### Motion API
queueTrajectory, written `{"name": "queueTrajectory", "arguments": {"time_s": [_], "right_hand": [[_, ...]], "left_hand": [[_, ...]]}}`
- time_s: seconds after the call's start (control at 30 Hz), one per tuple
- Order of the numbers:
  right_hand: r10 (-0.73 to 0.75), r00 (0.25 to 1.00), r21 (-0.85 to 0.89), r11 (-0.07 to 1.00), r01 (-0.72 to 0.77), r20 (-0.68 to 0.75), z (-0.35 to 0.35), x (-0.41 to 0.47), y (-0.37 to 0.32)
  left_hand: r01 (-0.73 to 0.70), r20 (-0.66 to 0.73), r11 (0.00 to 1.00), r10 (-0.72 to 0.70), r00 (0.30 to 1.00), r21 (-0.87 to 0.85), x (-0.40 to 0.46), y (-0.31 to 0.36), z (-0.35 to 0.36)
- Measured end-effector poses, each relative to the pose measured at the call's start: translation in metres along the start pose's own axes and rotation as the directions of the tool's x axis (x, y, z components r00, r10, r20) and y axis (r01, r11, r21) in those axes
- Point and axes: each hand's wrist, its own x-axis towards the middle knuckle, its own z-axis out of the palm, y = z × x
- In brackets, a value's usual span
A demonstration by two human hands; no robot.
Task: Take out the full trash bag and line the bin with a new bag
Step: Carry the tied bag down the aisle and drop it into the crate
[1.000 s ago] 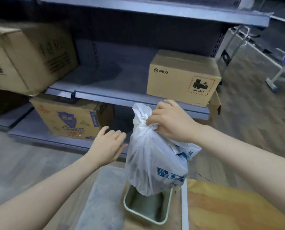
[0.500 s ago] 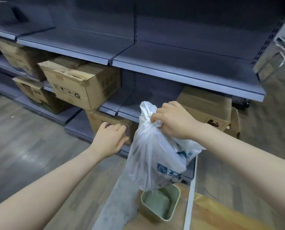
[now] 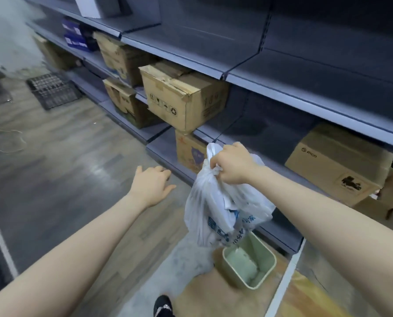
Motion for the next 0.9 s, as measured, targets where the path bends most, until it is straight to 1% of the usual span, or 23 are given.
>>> {"name": "queueTrajectory", "arguments": {"time_s": [0.1, 0.3, 0.5, 0.63, 0.77, 0.9], "right_hand": [[-0.018, 0.999, 0.020, 1.000, 0.017, 0.050, 0.013, 0.027, -0.026], [-0.061, 0.988, 0.053, 0.997, 0.054, 0.144, 0.031, 0.092, -0.072], [-0.069, 0.987, 0.074, 0.996, 0.058, 0.147, 0.034, 0.158, -0.116], [-0.089, 0.990, 0.116, 0.990, 0.076, 0.111, 0.029, 0.202, -0.133], [-0.097, 0.992, 0.125, 0.988, 0.086, 0.084, 0.032, 0.261, -0.147], [-0.096, 0.989, 0.151, 0.985, 0.079, 0.113, 0.038, 0.332, -0.157]], "left_hand": [[0.071, 0.097, 0.997, -0.070, 0.993, 0.001, -0.011, -0.031, 0.016], [0.157, 0.186, 0.988, -0.156, 0.970, 0.012, -0.023, -0.105, 0.037], [0.260, 0.263, 0.964, -0.263, 0.928, 0.045, -0.025, -0.186, 0.043], [0.341, 0.279, 0.939, -0.338, 0.899, 0.038, -0.018, -0.229, 0.044], [0.385, 0.288, 0.922, -0.377, 0.880, 0.029, 0.005, -0.263, 0.049], [0.485, 0.273, 0.873, -0.455, 0.848, -0.050, 0.047, -0.302, 0.053]]}}
